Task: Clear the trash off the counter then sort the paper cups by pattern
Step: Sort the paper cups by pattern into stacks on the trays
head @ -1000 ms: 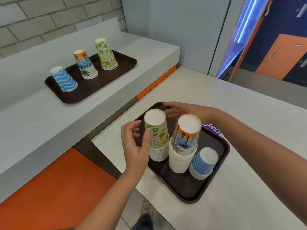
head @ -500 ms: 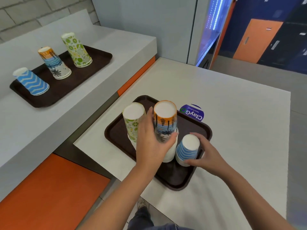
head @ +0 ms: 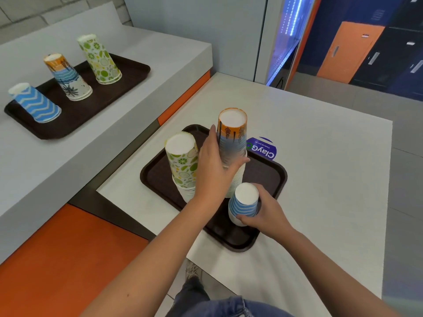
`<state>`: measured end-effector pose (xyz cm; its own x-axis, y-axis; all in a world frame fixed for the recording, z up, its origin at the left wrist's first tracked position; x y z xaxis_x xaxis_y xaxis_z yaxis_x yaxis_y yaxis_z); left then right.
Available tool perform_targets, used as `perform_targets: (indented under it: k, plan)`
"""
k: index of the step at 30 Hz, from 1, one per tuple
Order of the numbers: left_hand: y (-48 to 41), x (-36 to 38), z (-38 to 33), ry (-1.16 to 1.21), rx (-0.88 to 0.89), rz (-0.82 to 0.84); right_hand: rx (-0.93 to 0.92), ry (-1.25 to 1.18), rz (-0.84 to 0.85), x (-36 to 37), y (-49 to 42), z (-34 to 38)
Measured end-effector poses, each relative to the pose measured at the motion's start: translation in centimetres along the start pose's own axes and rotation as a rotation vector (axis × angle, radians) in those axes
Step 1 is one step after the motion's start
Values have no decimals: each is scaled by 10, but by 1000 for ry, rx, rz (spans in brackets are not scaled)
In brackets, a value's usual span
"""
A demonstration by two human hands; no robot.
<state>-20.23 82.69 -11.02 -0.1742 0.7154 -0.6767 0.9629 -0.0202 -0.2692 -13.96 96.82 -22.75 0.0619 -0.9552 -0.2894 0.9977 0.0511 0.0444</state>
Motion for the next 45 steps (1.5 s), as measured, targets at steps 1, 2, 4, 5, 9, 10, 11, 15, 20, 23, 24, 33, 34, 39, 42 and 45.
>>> perform_targets:
  k: [1,2,4,5,9,10,11,15,20,23,24,33,34,39,42,45]
  plan:
    - [7,-2,1,8,-7,5,6,-11,12,2,0,-1]
    - [14,-4,1,10,-10,1,17,-24,28,5,0,-3]
    - [31,-12,0,29,31,-41,52,-45,53,9,0,-5]
    - [38,-16,1,49,63,-70,66,-50,60,11,0,-6]
    - [63,-30,16,88,112,-169,62,-26,45,13,1,-1]
    - [68,-32,23,108,101,-188,56,-19,41,13,2,0]
    - [72,-33,30,127,83,-202,53,-14,40,13,2,1]
    - [85,-29,64,154,-30,-211,54,-28,32,13,2,6]
    - [95,-12,94,181,-119,-139,33,-73,-4,6,2,21]
    - [98,8,100,143,-129,-8,26,-139,-40,-2,1,34]
    - [99,16,102,123,-135,49,25,-163,-55,-5,1,38]
    - [94,77,75,46,-126,381,-4,-334,-207,-41,3,68]
    - [92,81,72,55,-129,377,-5,-343,-215,-44,3,70]
    - [89,92,75,5,-141,379,30,-374,-212,-45,3,66]
    - [90,92,76,-28,-124,406,54,-404,-223,-44,4,59]
    - [92,87,76,-45,-134,390,68,-440,-239,-45,3,55]
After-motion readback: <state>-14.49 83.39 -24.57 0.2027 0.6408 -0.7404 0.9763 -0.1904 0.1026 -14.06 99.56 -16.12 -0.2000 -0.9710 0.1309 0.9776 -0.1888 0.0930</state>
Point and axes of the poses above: each hand's wrist, its own y-axis away from the middle knuckle, its own x-axis out of the palm, z = x × y, the point moved 9 cm from there along -y, towards the middle knuckle, and after that the axes turned 14 degrees about -y, right-handed, at the moved point
